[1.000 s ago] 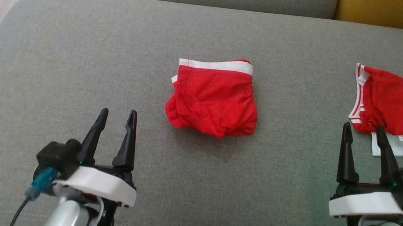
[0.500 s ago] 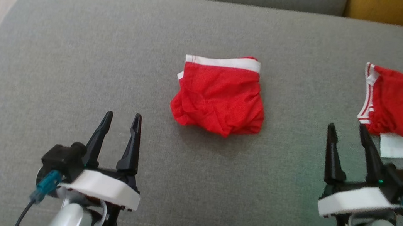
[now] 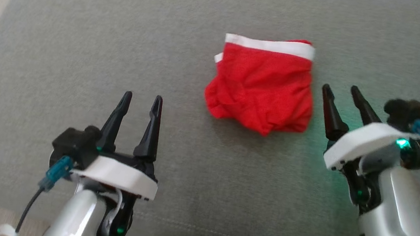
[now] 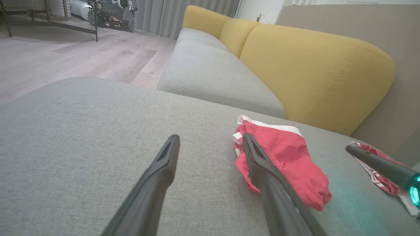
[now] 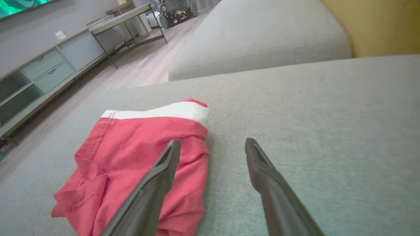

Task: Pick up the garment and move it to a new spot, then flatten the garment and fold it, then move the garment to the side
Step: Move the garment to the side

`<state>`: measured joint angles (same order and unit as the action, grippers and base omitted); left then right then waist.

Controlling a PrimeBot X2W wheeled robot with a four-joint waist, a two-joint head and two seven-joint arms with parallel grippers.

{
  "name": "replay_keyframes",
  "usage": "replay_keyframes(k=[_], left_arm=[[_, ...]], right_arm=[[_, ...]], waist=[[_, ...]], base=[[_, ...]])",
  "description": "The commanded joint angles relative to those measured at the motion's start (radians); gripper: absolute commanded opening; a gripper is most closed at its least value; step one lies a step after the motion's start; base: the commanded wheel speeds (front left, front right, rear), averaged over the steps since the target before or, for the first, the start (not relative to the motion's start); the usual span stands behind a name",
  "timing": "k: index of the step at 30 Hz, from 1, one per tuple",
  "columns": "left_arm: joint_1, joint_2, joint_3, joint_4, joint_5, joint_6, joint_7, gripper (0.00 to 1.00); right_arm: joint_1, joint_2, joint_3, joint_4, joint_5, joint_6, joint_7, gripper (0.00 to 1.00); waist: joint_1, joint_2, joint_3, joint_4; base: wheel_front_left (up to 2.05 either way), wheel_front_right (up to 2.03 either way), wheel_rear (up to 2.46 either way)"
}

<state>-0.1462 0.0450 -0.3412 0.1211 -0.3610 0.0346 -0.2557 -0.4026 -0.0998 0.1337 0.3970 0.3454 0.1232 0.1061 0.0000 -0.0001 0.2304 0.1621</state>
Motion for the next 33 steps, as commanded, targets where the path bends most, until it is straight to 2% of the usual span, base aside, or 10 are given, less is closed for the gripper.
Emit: replay_keyframes(k=[1,7,14,15,16,19,23,33], left_arm=[[-0.051,0.005,0.021,-0.034,-0.009,0.001,-0.006,1.0],[-0.061,0.005,0.011,-0.036,-0.025,0.011,-0.006,1.0],[-0.06,0.005,0.012,-0.035,-0.028,0.012,-0.006,1.0],[-0.061,0.005,0.012,-0.035,-0.028,0.012,-0.006,1.0],[-0.062,0.005,0.012,-0.034,-0.028,0.012,-0.006,1.0],[-0.062,0.005,0.014,-0.032,-0.027,0.015,-0.006,1.0],[-0.061,0.005,0.013,-0.028,-0.021,0.015,-0.006,1.0],[-0.054,0.005,0.022,-0.033,0.006,0.003,-0.006,1.0]], right_arm=[[-0.057,0.0,0.026,0.006,0.022,0.008,0.038,1.0],[-0.091,-0.002,0.009,0.105,0.081,0.008,0.114,1.0],[-0.12,-0.016,0.041,0.188,0.129,0.008,0.139,1.0],[-0.122,-0.02,0.054,0.196,0.138,0.008,0.149,0.47],[-0.123,-0.027,0.073,0.2,0.143,0.008,0.157,0.0],[-0.128,-0.062,0.121,0.201,0.129,0.008,0.138,0.0],[-0.141,-0.092,0.138,0.205,0.094,0.008,0.053,0.0],[-0.174,-0.185,0.206,0.206,-0.1,0.008,-0.138,0.0]], waist=[[0.0,0.0001,0.031,0.042],[0.0,0.0001,0.044,0.082],[0.0,0.0001,0.053,0.105],[0.0,0.0001,0.053,0.107],[0.0,0.0001,0.053,0.108],[0.0,0.0001,0.052,0.106],[0.0,0.0001,0.043,0.092],[0.0,0.0001,0.013,0.002]], base=[[0.0,0.0,0.0],[0.0,0.0,0.0],[0.0,0.0,0.0],[0.0,0.0,0.0],[0.0,0.0,0.0],[0.0,0.0,0.0],[0.0,0.0,0.0],[0.0,0.0,0.0]])
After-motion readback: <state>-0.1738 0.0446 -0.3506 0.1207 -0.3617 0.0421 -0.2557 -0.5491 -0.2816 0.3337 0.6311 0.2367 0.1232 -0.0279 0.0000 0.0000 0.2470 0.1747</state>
